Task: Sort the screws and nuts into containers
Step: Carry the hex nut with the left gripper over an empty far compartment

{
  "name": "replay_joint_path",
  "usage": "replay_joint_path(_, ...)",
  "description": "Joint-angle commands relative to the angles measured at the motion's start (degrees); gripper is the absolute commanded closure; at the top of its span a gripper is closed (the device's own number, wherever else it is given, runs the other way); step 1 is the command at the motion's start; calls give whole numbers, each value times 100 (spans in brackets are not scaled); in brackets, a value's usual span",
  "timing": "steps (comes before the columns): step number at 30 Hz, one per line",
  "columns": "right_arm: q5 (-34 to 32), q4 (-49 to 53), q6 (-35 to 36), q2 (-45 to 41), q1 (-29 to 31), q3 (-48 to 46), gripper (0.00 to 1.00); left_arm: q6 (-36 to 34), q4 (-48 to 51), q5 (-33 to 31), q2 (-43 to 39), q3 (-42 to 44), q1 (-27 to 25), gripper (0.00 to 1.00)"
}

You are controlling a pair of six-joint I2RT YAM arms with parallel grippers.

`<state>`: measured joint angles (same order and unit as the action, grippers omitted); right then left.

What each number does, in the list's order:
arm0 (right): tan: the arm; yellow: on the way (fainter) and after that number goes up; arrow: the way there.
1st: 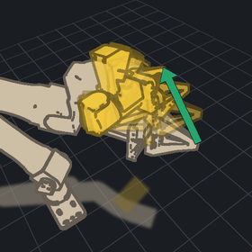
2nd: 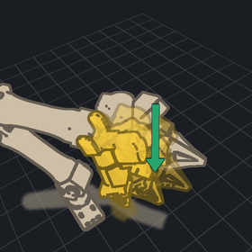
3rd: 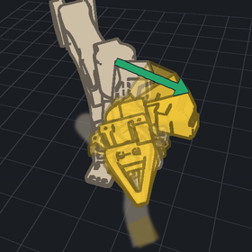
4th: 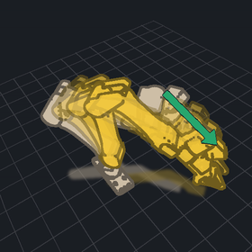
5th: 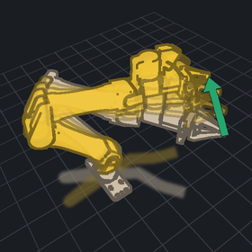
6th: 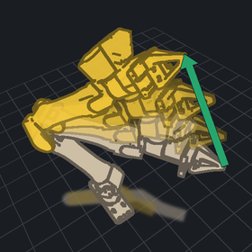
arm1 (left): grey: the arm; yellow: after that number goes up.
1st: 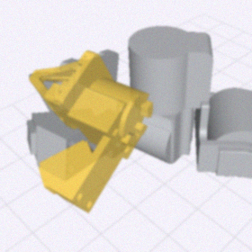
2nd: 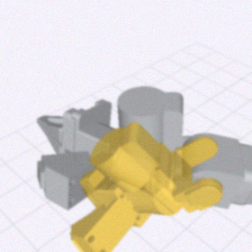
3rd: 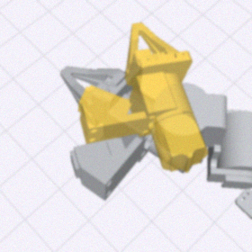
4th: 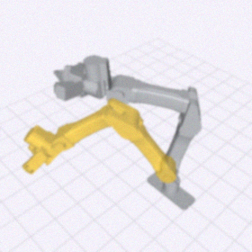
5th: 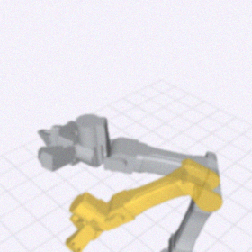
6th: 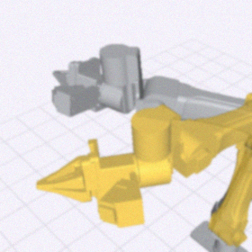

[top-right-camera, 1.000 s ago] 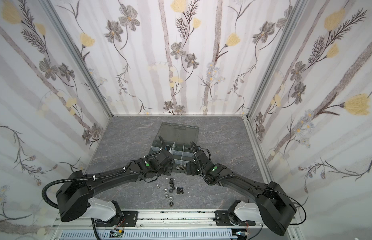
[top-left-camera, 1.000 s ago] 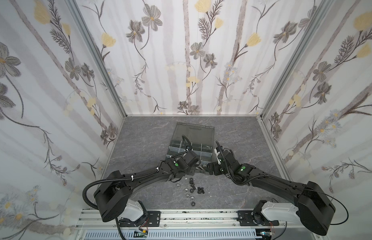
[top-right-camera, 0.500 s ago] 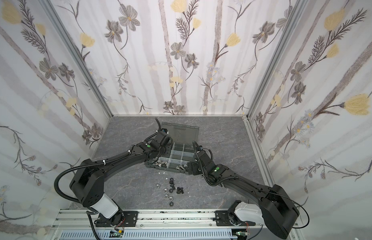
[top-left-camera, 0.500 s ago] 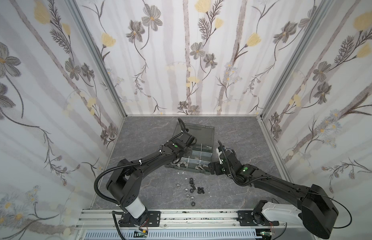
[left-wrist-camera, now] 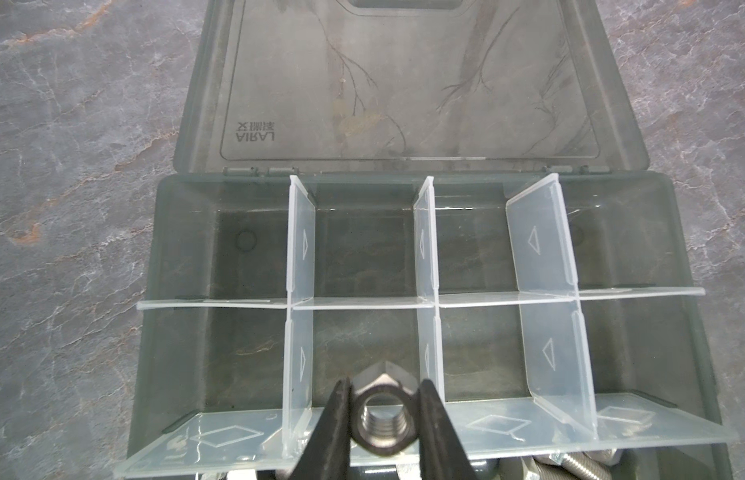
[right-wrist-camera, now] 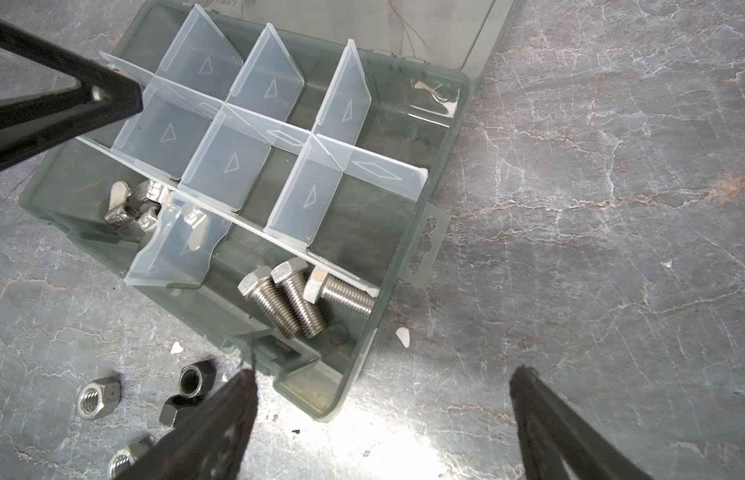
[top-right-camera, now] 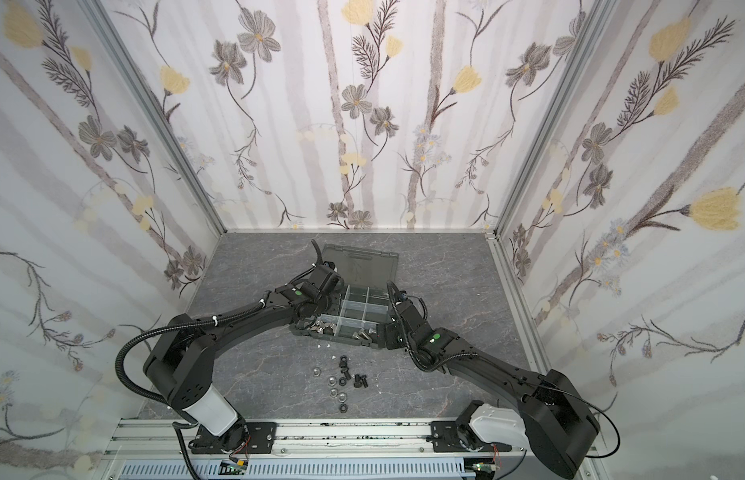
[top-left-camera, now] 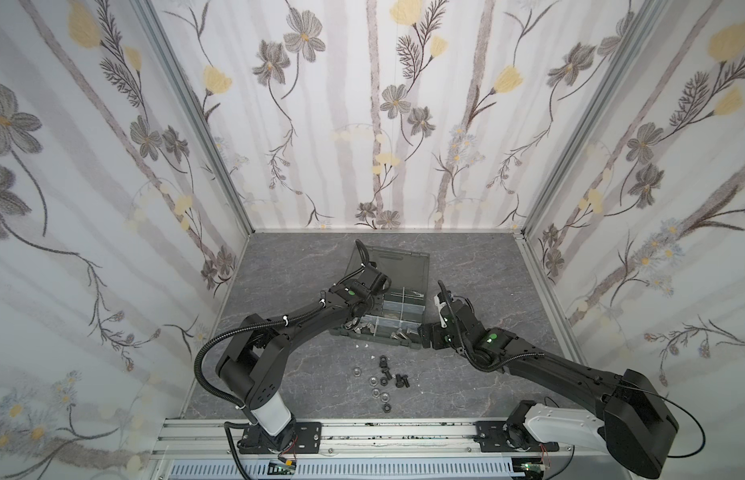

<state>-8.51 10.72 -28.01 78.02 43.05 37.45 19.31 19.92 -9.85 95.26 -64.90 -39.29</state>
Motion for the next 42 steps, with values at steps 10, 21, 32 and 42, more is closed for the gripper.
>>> replay_joint_path(10,-126,4,-86,-154,-6,-93,6,143,-147,-48,-77,141,18,71)
replay_joint_path(21,-124,1,-130,-194,-2,-140,6,152,-230,-79,-242,267,108,79)
replay_joint_path(32,-124,15,-134,-199,-5,-135,6,126,-264,-58,-661,638,566,79)
replay_joint_path(42,-112,18,-135,-175,-7,-120,6,108,-305,5,-741,734,795,79)
